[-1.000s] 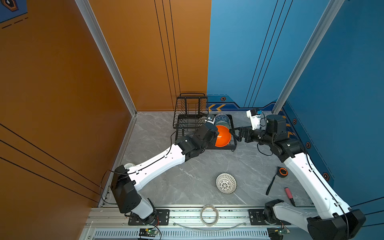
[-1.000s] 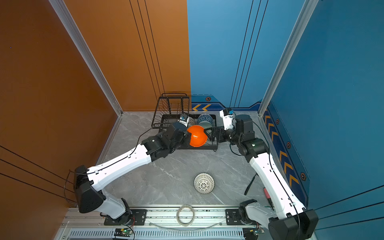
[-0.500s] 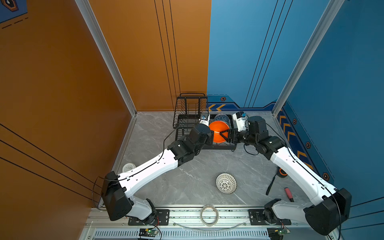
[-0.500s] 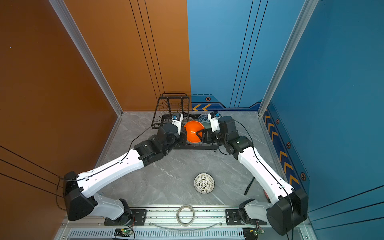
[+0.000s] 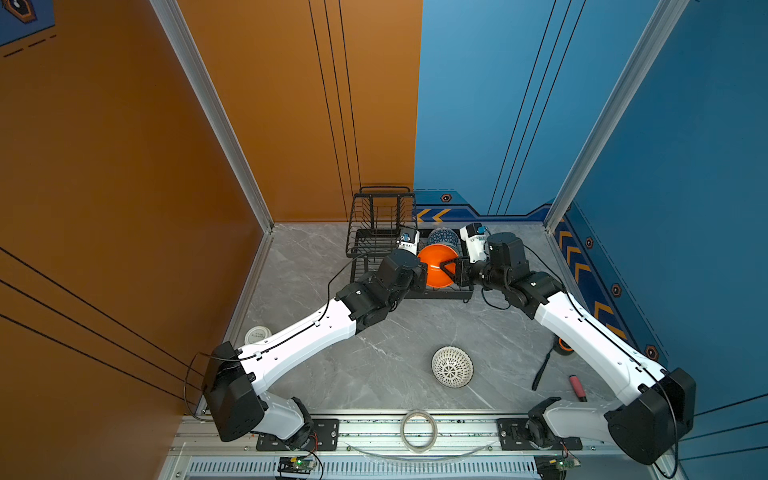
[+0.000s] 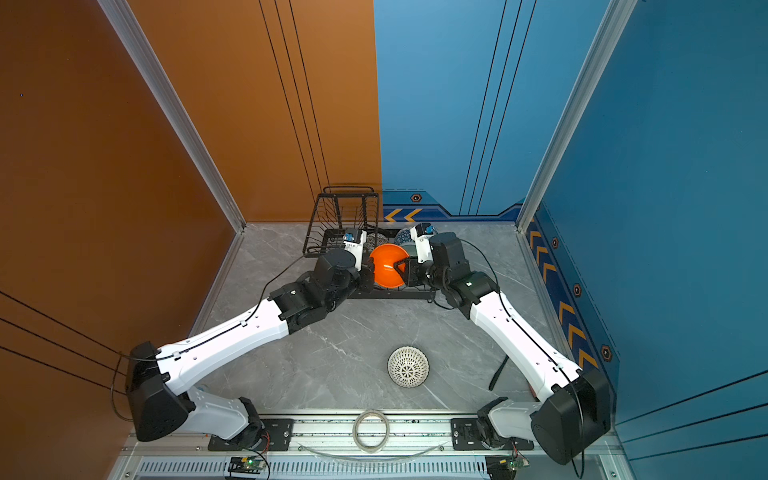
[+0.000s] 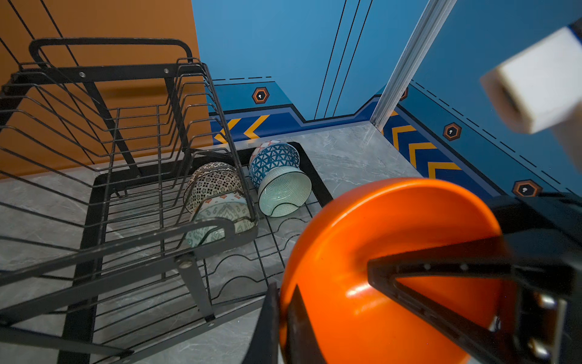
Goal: Load the bowls into the dish rack
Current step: 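Grasp the orange bowl's rim with the right gripper beside the left gripper, then carry the orange bowl into the rack with the right gripper while the left gripper releases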
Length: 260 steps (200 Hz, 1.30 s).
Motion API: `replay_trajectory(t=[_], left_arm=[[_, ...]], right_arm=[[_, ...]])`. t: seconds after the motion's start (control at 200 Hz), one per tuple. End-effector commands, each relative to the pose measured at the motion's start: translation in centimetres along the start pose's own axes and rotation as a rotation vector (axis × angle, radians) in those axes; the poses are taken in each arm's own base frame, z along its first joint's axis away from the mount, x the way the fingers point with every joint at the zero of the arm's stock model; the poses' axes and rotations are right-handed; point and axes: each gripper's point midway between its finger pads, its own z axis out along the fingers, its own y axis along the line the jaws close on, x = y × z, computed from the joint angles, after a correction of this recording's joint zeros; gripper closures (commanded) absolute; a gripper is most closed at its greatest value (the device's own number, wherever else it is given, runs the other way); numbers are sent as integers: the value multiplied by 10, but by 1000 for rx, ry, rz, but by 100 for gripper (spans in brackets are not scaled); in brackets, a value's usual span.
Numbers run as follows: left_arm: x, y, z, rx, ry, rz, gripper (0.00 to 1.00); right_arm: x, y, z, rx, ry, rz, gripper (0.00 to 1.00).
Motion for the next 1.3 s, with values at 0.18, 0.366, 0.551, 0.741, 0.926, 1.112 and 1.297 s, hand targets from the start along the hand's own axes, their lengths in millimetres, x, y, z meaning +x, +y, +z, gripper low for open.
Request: replay_trajectory(t=[0.18, 0.366, 0.551, 0.741, 0.926, 1.112, 1.297], left_arm=[[1, -15, 2, 76, 11, -24, 100], [8, -17, 1, 98, 33, -19, 100], [11, -13, -5, 106, 67, 27, 87], [17, 2, -14, 126, 145, 75, 43], [18, 18, -22, 121, 182, 109, 3], [19, 33, -25, 115, 211, 113, 2], [21, 43, -25, 112, 229, 105, 2]], right_arm=[[-12, -5, -1, 40, -45, -15, 89], [-11, -8, -1, 55, -47, -28, 100], [-9, -10, 1, 60, -39, -61, 100], [-6, -11, 2, 57, -27, -150, 100], [4, -7, 8, 17, 18, -294, 100], [14, -14, 15, 30, 71, -457, 100], [23, -20, 21, 73, 110, -692, 100]])
